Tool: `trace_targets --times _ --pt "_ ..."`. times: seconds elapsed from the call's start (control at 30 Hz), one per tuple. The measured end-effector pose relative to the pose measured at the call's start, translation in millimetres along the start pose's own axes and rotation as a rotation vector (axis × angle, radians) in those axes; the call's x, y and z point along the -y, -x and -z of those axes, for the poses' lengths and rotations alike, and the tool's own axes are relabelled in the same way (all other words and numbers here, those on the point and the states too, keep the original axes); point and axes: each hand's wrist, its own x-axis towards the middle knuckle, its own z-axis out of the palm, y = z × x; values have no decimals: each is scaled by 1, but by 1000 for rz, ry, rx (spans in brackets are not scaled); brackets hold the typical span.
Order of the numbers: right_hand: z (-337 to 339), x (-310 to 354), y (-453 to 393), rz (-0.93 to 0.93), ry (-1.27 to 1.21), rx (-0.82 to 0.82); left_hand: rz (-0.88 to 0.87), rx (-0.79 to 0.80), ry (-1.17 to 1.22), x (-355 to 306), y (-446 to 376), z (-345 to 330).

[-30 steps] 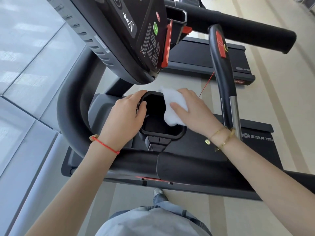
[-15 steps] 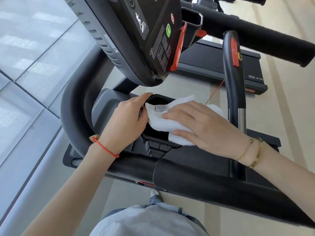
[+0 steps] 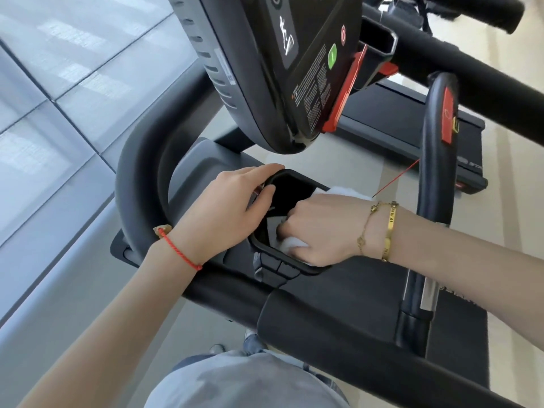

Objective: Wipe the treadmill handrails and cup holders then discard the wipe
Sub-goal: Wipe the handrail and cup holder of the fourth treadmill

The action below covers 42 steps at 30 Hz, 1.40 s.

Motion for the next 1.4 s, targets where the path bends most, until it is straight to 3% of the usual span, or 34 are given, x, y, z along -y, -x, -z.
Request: trace_targets --times 0.3,0.43,0.73,0.87,0.97,1.2,1.4 --pt "4 0 -5 -10 93 82 3 37 -23 2 0 -1" --pt "4 -2 1 2 41 28 1 51 -48 2 1 2" --pt "-20 -9 51 6 -177 -311 7 36 -49 2 2 2" --pt "-39 -16 70 -122 -433 -661 58 -6 -38 1 3 -3" --pt "-43 -22 58 -274 -445 -859 83 -73 -32 1 4 -6" --pt "-34 -26 -1 -274 -558 -643 65 -113 -75 2 3 -7" --pt "-56 -34 17 -405 -628 -662 84 -119 -63 3 2 -6"
